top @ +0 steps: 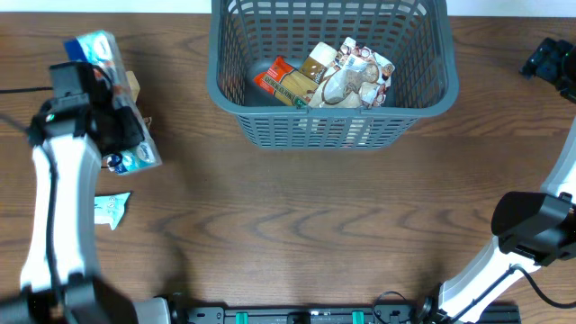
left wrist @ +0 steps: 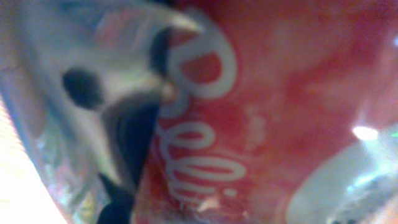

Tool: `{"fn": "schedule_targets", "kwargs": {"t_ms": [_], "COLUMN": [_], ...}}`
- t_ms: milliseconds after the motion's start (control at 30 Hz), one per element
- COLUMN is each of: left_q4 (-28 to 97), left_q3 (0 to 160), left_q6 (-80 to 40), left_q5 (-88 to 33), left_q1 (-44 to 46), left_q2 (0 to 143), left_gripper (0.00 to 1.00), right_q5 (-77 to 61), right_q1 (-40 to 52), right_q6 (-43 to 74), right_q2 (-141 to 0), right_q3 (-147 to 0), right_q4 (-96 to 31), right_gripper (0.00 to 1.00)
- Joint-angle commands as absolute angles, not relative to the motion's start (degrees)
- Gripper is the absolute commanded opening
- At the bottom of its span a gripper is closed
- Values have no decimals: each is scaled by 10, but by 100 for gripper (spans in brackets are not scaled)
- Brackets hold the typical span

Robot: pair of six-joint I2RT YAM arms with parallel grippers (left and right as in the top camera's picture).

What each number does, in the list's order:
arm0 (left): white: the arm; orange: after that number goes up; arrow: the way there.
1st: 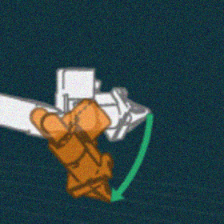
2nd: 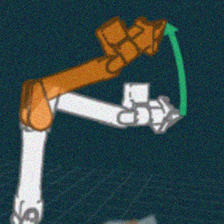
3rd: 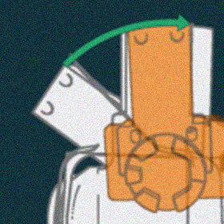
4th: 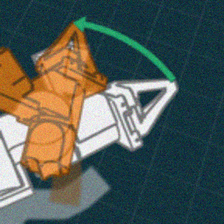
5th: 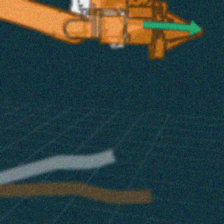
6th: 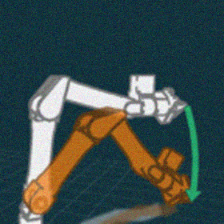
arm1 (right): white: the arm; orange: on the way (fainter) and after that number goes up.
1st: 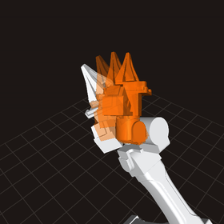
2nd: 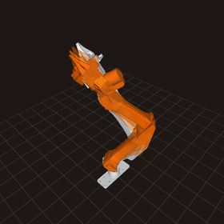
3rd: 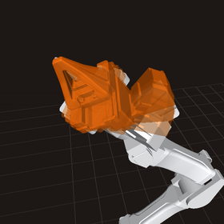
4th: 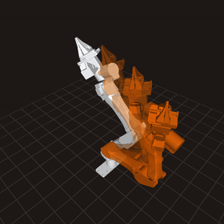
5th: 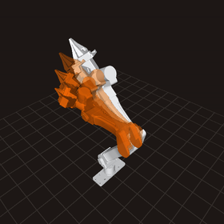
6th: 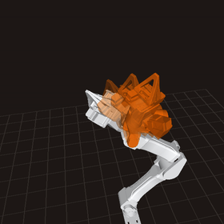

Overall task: Pack container
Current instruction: 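Lift the tissue multipack and carry it over the basket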

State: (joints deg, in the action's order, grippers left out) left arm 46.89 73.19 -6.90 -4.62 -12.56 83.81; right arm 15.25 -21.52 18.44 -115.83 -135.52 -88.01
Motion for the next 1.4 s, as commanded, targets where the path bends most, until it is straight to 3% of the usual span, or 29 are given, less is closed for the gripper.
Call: {"fn": "schedule_targets", "kwargs": {"t_ms": [0, 200, 433, 1067, 1367], "left_q4": [469, 460, 450, 324, 336], "left_q3": [751, 826, 953, 1062, 1061], "left_q6": [-93, -115, -115, -115, -108], "left_q5": [-46, -52, -51, -56, -56], "left_q1": [-110, -63, 8, 225, 281], "left_q2": [761, 662, 653, 874, 916], "left_gripper": [6, 6, 6, 6, 6], "right_q5": [161, 161, 161, 161, 161], "right_q1": [-217, -217, -217, -217, -217], "right_q6": [190, 190, 190, 190, 190], "right_q2": [-1155, -1155, -1155, -1155, -1155], "right_q3": [-1353, -1353, -1353, -1353, -1353], "right_q4": [-881, -881, -881, -881, -881], "right_gripper": [99, 99, 99, 99, 99]}}
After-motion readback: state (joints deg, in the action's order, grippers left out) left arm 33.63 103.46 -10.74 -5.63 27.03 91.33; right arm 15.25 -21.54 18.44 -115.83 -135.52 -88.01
